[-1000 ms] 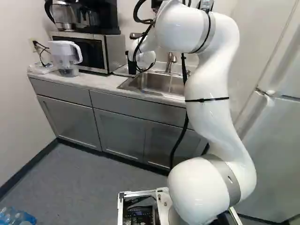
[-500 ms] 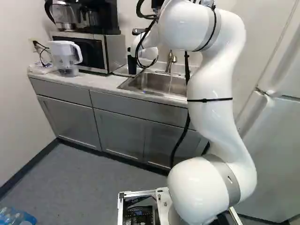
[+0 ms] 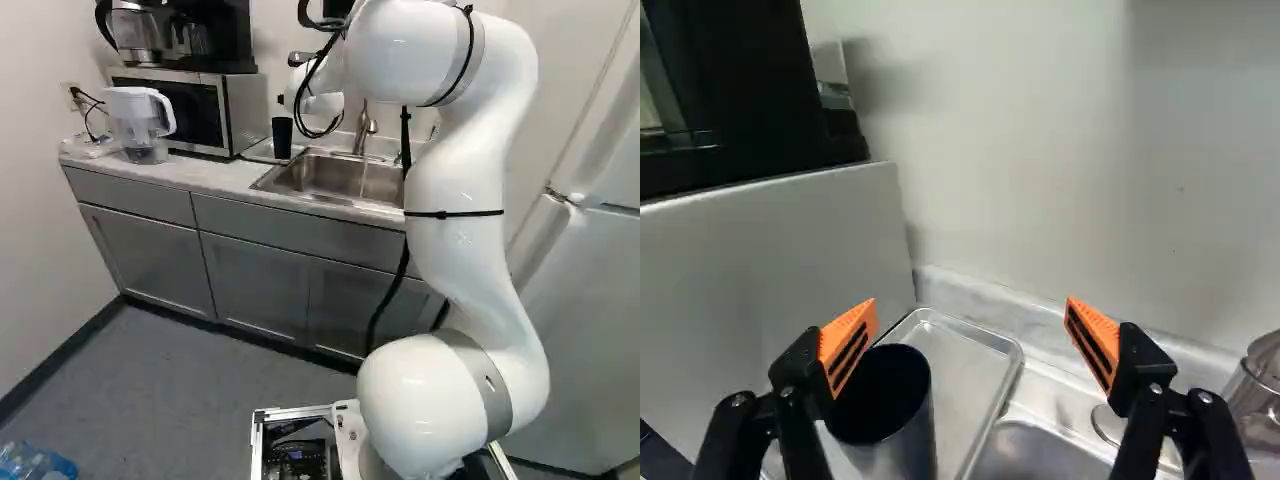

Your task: Rinse the cup and place it in the tray

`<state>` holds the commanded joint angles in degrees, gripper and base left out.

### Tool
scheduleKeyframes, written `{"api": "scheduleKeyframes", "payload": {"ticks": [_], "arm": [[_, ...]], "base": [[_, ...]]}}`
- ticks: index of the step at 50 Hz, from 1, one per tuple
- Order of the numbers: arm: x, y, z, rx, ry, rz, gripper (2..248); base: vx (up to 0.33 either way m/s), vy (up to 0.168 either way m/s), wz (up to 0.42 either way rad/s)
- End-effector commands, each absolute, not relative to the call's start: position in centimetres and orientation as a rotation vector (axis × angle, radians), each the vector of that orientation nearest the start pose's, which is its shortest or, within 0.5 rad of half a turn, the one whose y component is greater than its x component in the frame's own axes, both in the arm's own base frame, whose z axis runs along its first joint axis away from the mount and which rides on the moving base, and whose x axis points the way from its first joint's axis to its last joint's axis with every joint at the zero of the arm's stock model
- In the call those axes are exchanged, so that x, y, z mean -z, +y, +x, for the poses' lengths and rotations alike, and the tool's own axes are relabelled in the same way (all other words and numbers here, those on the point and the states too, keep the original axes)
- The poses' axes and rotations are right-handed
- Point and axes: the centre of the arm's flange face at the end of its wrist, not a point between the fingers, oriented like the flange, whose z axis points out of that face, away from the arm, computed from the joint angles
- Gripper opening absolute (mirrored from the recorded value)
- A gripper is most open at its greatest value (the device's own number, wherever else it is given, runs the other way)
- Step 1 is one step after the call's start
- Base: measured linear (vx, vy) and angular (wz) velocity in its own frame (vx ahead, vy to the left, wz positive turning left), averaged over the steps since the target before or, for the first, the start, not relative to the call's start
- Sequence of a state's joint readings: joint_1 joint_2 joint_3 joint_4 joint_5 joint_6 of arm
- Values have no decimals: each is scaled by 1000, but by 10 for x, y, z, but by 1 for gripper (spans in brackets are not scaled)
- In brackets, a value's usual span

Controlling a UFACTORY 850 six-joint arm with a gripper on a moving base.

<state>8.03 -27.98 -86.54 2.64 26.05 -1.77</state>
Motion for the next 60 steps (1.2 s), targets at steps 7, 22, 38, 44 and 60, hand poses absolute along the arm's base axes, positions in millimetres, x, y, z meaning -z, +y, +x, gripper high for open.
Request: {"api": "scheduleKeyframes", "payload": {"ticks": [7, 22, 38, 44, 60], "arm": [[-612, 91, 707, 2052, -115, -2270, 247], [-626, 74, 705, 2046, -92, -2295, 247], [-640, 56, 703, 2040, -65, -2322, 247], [-646, 50, 703, 2043, -54, -2327, 247], [-664, 31, 701, 2076, -24, -2320, 247]], "base": [[0, 0, 0], [0, 0, 0], [0, 0, 0], [0, 0, 0], [0, 0, 0]]}}
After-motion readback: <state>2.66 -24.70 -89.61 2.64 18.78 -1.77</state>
